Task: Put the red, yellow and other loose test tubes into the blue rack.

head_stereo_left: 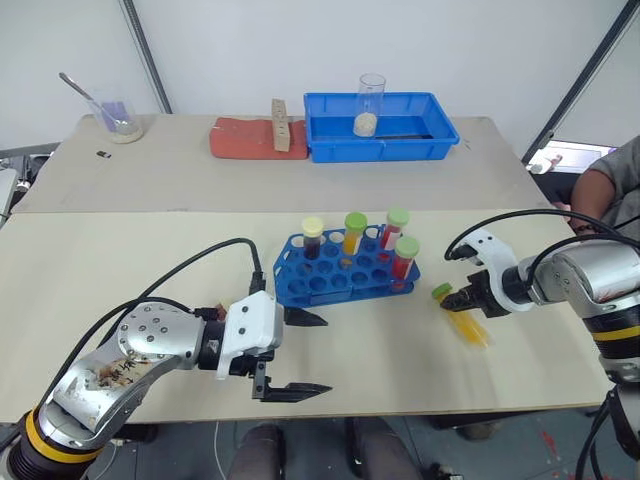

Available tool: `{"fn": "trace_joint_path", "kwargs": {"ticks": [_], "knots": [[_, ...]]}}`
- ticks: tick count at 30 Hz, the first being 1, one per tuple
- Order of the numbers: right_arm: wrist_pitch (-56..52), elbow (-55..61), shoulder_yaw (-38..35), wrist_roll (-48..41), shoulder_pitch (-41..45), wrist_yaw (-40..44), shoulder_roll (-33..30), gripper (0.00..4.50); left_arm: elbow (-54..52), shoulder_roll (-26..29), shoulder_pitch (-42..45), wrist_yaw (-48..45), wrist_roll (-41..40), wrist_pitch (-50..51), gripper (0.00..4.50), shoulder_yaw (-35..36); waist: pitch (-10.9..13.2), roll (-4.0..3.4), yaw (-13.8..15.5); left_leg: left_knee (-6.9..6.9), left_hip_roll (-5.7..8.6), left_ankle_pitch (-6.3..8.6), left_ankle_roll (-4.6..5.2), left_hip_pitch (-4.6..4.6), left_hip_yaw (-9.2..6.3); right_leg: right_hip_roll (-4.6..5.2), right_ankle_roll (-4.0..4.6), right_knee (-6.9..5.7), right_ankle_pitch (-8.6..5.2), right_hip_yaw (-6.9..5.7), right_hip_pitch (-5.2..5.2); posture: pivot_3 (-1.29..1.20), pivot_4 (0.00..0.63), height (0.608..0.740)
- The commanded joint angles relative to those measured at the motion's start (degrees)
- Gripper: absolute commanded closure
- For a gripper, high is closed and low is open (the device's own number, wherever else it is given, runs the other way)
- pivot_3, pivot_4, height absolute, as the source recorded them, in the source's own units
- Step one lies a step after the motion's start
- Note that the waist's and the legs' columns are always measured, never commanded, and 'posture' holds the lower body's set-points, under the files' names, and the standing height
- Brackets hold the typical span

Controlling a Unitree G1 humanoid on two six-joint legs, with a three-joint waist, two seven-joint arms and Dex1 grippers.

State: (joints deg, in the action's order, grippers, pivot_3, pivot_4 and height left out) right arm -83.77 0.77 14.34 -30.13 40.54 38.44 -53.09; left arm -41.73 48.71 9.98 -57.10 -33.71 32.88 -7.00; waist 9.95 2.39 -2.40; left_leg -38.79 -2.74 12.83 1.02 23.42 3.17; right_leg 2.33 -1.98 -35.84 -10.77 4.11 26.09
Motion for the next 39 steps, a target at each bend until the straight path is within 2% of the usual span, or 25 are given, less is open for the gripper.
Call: {"fn": "trace_joint_path", "kwargs": {"ticks": [1,6,9,12,16,19,26,31,39], "knots": [[-0.16,2.83,-3.31,-0.17,-0.72,0.67,-1.81,3.56,0.59,-0.56,-0.38,0.24,-0.65,-0.84,0.00,1.55,0.00,0.00,0.05,0.00,0.00,0.00,0.00,0.00,-0.01,0.00,-0.01,0.00,0.00,-0.01,0.00,0.00,0.150,0.740],[4.62,16.27,-10.30,-4.94,-8.69,7.70,-9.41,3.56,3.35,-1.05,-3.03,0.76,-1.73,-1.82,0.00,6.76,0.01,-0.02,0.58,0.02,-0.01,0.00,0.01,0.09,-0.03,0.01,-0.07,0.00,0.01,-0.04,0.09,0.00,0.150,0.740],[5.23,25.47,-19.16,-10.68,-15.39,10.10,-8.67,3.56,5.51,-0.94,-4.93,-0.26,-1.15,-3.76,0.00,10.06,0.01,-0.01,0.50,0.03,-0.05,0.02,0.02,0.06,-0.01,0.00,-0.07,0.00,-0.02,-0.07,0.08,0.00,0.150,0.740],[9.04,32.56,-27.14,-15.77,-20.17,8.97,-0.93,3.56,8.25,-0.02,-6.48,-1.74,0.03,-5.80,0.00,12.41,0.01,0.01,0.22,0.01,-0.10,0.02,0.02,-0.07,0.02,-0.04,-0.06,-0.08,-0.02,-0.05,0.04,0.00,0.150,0.740],[15.35,36.53,-33.11,-21.07,-19.88,0.37,16.05,3.56,11.38,0.31,-7.08,-2.61,1.54,-8.57,0.00,14.21,0.01,0.01,-0.05,-0.02,-0.11,0.02,0.01,-0.11,-0.03,-0.12,0.09,-0.12,-0.05,-0.04,0.03,0.00,0.150,0.740],[21.23,37.26,-30.72,-19.26,-18.80,-4.53,23.67,3.56,12.86,-0.41,-6.42,-3.33,0.93,-9.74,0.00,14.97,0.01,0.01,0.07,-0.01,-0.11,0.01,0.01,-0.08,-0.03,-0.10,0.14,-0.11,-0.06,-0.03,0.03,0.00,0.150,0.740],[42.70,33.53,-19.14,-3.73,-20.69,-10.88,34.69,3.56,11.93,-2.37,-5.56,-3.91,-1.54,-9.66,0.00,14.50,0.00,0.01,-0.01,0.06,-0.10,0.02,0.00,0.08,0.00,-0.04,-0.06,-0.02,0.06,-0.06,0.12,0.00,0.150,0.740],[55.94,29.29,-12.05,6.01,-23.88,-12.12,38.46,3.56,10.76,-3.33,-3.90,-2.23,-2.18,-7.74,0.00,13.06,0.00,0.01,-0.02,0.06,-0.10,0.02,0.00,0.02,-0.01,-0.05,-0.04,-0.09,0.08,-0.10,0.10,0.00,0.150,0.740],[65.95,23.50,-9.48,12.55,-26.27,-14.07,41.37,3.56,9.64,-3.53,-1.77,-1.02,-2.47,-5.78,0.00,11.17,0.00,0.01,-0.02,0.05,-0.10,0.01,-0.01,-0.04,0.00,-0.05,0.10,-0.14,0.03,-0.09,0.07,0.00,0.150,0.740]]}}
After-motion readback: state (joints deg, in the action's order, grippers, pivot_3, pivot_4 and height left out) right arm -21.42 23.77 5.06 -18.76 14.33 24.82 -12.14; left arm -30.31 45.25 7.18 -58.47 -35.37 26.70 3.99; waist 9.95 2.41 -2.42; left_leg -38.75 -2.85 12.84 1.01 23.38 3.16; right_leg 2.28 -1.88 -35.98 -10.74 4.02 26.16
